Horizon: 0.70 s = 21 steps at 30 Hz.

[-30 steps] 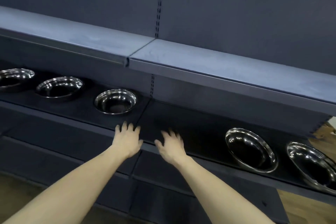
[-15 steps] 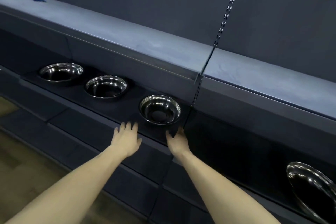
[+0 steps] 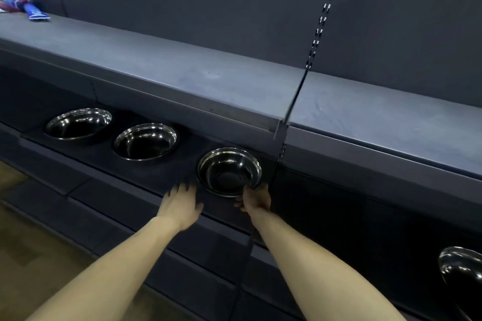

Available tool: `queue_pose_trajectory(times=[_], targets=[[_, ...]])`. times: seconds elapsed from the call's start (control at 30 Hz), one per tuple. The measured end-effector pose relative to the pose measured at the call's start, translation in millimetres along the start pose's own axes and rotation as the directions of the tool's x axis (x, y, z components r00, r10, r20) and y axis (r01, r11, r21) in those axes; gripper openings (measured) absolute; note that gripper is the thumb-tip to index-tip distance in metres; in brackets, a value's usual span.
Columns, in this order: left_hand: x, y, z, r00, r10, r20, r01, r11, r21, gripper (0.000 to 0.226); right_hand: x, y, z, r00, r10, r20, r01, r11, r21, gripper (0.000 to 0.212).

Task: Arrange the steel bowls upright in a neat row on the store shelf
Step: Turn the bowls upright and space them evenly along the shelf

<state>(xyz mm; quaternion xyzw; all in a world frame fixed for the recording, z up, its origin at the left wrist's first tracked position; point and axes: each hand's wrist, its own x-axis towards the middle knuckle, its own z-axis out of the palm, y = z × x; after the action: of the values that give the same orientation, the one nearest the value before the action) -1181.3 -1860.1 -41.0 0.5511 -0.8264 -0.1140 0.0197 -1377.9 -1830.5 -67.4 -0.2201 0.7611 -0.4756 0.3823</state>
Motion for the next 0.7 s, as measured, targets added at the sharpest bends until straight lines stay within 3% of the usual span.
queue_pose_trajectory(times=[0.17, 0.37, 0.5, 0.7], targets=[[6, 21, -2, 0.996, 0.089, 0.022, -0.089, 0.996, 0.013, 0.064, 6, 16, -37, 0.998, -0.050, -0.042, 0.047, 0.997, -0.061, 0.044], [-10, 61, 7, 0.973, 0.215, 0.085, -0.216, 0.976, 0.010, 0.068, -18, 39, -90, 0.986, -0.013, -0.168, 0.013, 1.000, 0.000, 0.035], [-25, 92, 18, 0.933, 0.341, 0.117, -0.337, 0.940, -0.051, 0.066, -49, 63, -132, 0.967, 0.004, -0.256, 0.022, 0.995, 0.099, 0.037], [-52, 149, 28, 0.855, 0.491, 0.167, -0.497, 0.868, -0.008, 0.059, -88, 93, -194, 0.925, 0.073, -0.372, -0.034, 0.993, 0.109, 0.042]])
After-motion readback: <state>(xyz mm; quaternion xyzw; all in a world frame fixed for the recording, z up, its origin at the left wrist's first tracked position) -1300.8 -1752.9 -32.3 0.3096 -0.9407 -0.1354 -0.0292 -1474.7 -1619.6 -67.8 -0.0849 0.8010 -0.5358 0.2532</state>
